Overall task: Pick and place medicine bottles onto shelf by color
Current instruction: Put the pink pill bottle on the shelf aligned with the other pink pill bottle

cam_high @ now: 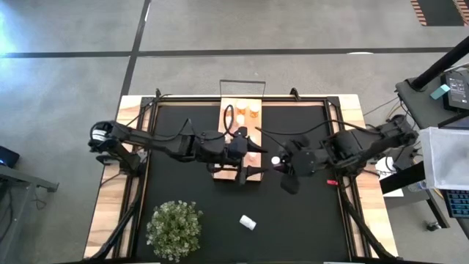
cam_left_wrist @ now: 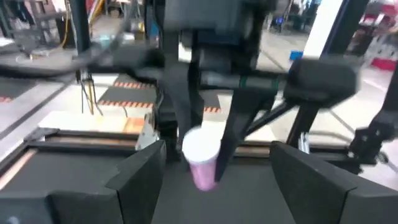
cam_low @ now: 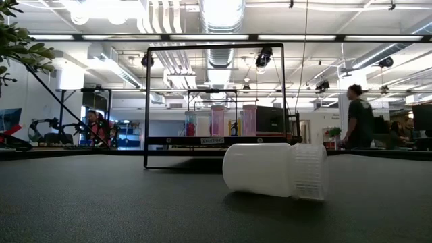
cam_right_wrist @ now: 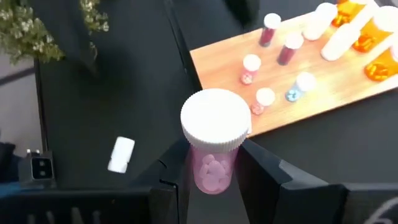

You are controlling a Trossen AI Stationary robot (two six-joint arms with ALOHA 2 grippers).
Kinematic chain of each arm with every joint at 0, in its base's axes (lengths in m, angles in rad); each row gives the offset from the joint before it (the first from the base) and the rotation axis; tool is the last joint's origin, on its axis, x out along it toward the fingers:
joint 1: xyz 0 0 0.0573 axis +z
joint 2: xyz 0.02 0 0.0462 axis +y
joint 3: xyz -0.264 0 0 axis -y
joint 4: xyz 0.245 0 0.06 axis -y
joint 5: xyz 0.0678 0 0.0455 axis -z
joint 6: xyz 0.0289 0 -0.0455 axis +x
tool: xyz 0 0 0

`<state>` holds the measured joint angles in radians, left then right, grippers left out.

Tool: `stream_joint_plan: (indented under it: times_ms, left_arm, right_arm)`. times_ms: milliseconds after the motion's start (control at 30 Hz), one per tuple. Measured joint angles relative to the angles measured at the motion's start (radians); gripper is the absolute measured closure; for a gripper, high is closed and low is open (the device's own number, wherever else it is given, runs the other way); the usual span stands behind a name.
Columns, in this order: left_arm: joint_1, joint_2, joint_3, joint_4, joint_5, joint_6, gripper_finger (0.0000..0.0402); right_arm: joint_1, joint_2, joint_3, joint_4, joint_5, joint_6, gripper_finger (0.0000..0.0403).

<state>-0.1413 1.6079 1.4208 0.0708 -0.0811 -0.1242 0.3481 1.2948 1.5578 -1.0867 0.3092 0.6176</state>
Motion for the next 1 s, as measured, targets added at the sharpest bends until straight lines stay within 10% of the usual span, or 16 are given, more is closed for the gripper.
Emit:
stream_joint_plan:
  times_ms: [500,1000]
  left_arm:
    - [0.006,0.042,0.001,0.001,-0.052,-0.001,0.0136]
    - [0.019,0.054,-0.005,0.0,-0.056,0.0,0.0238]
  right_arm:
    - [-0.088,0.09,0.107,-0.083,-0.036,-0.145,0.0305]
    - [-0.107,0.107,0.111,-0.041,-0.057,-0.226,0.0305]
